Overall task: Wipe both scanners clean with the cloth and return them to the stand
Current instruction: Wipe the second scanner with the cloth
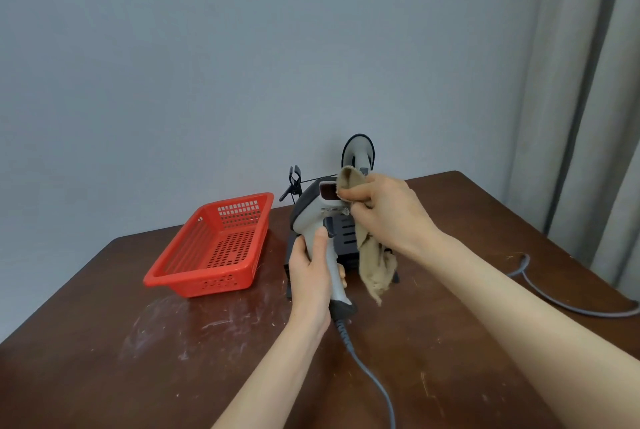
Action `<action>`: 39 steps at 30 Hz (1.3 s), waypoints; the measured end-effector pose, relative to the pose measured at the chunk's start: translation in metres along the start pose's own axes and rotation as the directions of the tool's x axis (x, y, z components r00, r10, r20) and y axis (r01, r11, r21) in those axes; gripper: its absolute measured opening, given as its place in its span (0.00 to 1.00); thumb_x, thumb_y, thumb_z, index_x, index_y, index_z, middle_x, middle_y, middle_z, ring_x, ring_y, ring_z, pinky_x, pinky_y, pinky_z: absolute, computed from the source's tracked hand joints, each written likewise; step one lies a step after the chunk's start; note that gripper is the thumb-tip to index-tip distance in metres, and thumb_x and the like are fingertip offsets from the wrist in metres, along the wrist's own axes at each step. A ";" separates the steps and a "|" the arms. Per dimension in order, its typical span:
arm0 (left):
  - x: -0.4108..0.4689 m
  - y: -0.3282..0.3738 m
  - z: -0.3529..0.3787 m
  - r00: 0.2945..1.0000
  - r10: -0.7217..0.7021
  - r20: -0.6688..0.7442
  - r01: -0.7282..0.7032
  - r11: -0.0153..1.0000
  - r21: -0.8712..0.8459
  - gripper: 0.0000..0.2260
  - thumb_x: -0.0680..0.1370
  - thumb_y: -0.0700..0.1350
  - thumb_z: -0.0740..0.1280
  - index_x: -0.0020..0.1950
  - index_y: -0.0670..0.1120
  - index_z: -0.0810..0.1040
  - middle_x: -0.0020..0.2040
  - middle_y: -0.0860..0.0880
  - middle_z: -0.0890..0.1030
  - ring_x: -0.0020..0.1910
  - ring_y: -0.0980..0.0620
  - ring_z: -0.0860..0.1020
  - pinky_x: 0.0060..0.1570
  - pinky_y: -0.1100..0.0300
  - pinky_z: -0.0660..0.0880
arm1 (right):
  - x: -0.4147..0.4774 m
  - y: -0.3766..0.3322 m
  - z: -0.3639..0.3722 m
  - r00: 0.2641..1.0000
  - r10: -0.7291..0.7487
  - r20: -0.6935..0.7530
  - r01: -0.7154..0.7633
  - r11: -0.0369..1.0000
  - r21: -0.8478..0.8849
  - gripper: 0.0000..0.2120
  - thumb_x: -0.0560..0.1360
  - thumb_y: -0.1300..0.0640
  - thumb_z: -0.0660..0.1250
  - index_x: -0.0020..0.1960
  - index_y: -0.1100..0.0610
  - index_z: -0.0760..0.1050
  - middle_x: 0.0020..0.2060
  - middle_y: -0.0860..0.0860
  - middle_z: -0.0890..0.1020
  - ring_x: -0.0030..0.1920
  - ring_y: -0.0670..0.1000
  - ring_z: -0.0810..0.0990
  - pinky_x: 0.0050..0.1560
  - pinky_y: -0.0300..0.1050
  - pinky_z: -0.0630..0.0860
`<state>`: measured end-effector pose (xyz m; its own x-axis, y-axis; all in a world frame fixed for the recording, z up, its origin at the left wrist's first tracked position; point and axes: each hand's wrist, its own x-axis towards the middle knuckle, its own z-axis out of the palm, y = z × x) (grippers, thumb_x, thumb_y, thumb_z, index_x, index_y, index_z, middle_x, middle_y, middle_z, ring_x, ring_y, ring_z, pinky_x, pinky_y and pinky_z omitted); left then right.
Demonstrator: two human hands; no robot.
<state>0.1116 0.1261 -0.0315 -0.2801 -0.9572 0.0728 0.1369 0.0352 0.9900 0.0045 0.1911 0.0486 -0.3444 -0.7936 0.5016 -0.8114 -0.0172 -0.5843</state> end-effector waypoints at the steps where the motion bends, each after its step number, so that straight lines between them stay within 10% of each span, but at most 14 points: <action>1: 0.000 0.001 0.001 0.999 0.035 -0.005 -0.035 0.999 0.012 0.42 0.66 0.72 0.64 0.71 0.46 0.67 0.67 0.42 0.75 0.66 0.42 0.73 0.64 0.42 0.71 | 0.000 -0.004 0.000 1.000 -0.016 0.010 0.015 0.995 0.094 0.18 0.75 0.64 0.60 0.59 0.50 0.79 0.37 0.42 0.71 0.42 0.45 0.73 0.44 0.38 0.68; 6: 0.002 0.000 -0.001 0.998 0.057 -0.029 -0.056 0.998 0.011 0.44 0.65 0.72 0.63 0.71 0.46 0.67 0.71 0.43 0.71 0.70 0.44 0.69 0.68 0.42 0.66 | 0.001 -0.008 -0.002 0.999 -0.020 0.037 0.016 0.992 0.125 0.18 0.74 0.63 0.60 0.57 0.48 0.80 0.36 0.40 0.69 0.44 0.45 0.71 0.46 0.39 0.67; 10: 0.001 0.000 -0.004 0.999 0.036 -0.030 -0.035 0.999 0.022 0.23 0.75 0.61 0.64 0.60 0.45 0.73 0.44 0.42 0.80 0.40 0.42 0.80 0.41 0.48 0.78 | 0.001 0.002 -0.008 0.997 0.063 0.046 -0.060 0.996 -0.072 0.18 0.75 0.62 0.59 0.59 0.48 0.80 0.45 0.46 0.76 0.54 0.53 0.76 0.48 0.42 0.69; 15: 0.000 0.003 -0.002 0.997 0.078 -0.026 -0.076 0.994 0.084 0.36 0.71 0.68 0.63 0.72 0.47 0.67 0.70 0.43 0.72 0.70 0.44 0.69 0.68 0.41 0.67 | 0.001 -0.008 -0.006 0.998 0.014 0.054 -0.022 0.986 0.167 0.17 0.74 0.66 0.61 0.55 0.53 0.82 0.35 0.36 0.72 0.44 0.37 0.75 0.47 0.30 0.68; 20: 0.001 0.003 -0.003 0.991 0.130 -0.026 -0.127 0.986 0.104 0.40 0.69 0.69 0.62 0.73 0.44 0.66 0.71 0.42 0.70 0.71 0.44 0.67 0.69 0.42 0.65 | 0.003 -0.009 -0.010 0.999 0.012 0.030 -0.020 0.955 0.297 0.16 0.73 0.67 0.61 0.47 0.51 0.84 0.40 0.39 0.79 0.44 0.39 0.77 0.44 0.25 0.70; 23: 0.002 0.004 -0.002 0.998 0.064 -0.010 -0.063 0.996 0.061 0.34 0.69 0.69 0.65 0.65 0.46 0.71 0.62 0.36 0.76 0.61 0.35 0.76 0.59 0.37 0.74 | 0.006 -0.004 -0.011 0.999 0.037 -0.003 -0.035 0.973 0.230 0.17 0.72 0.65 0.62 0.37 0.44 0.79 0.42 0.52 0.83 0.45 0.52 0.80 0.48 0.43 0.77; 26: 0.004 0.003 -0.003 0.996 0.086 0.003 -0.086 0.996 0.024 0.16 0.78 0.56 0.63 0.55 0.44 0.74 0.40 0.41 0.78 0.34 0.45 0.79 0.32 0.54 0.78 | 0.008 0.002 -0.013 0.997 0.067 -0.027 -0.066 0.997 0.038 0.13 0.73 0.63 0.62 0.40 0.47 0.81 0.39 0.52 0.80 0.42 0.55 0.79 0.43 0.46 0.75; 31: 0.006 -0.002 0.002 0.998 0.041 0.040 -0.041 0.999 0.013 0.42 0.65 0.73 0.65 0.70 0.46 0.67 0.69 0.39 0.71 0.68 0.35 0.69 0.65 0.36 0.68 | 0.006 0.002 -0.009 0.989 0.098 -0.107 -0.101 0.995 -0.023 0.13 0.75 0.62 0.61 0.51 0.53 0.83 0.42 0.47 0.76 0.46 0.50 0.75 0.45 0.40 0.68; 39: 0.004 0.000 -0.002 0.995 0.096 0.038 -0.096 0.995 0.002 0.31 0.78 0.58 0.61 0.77 0.44 0.60 0.76 0.50 0.63 0.75 0.52 0.61 0.74 0.52 0.58 | 0.001 -0.007 -0.003 1.000 0.029 0.012 -0.031 0.913 0.408 0.15 0.73 0.67 0.63 0.54 0.54 0.82 0.42 0.41 0.79 0.46 0.40 0.77 0.46 0.26 0.68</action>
<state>0.1122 0.1216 -0.0311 -0.3020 -0.9377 0.1716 0.1608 0.1273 0.9787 0.0080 0.1921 0.0554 -0.3621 -0.8010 0.4767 -0.5371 -0.2387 -0.8090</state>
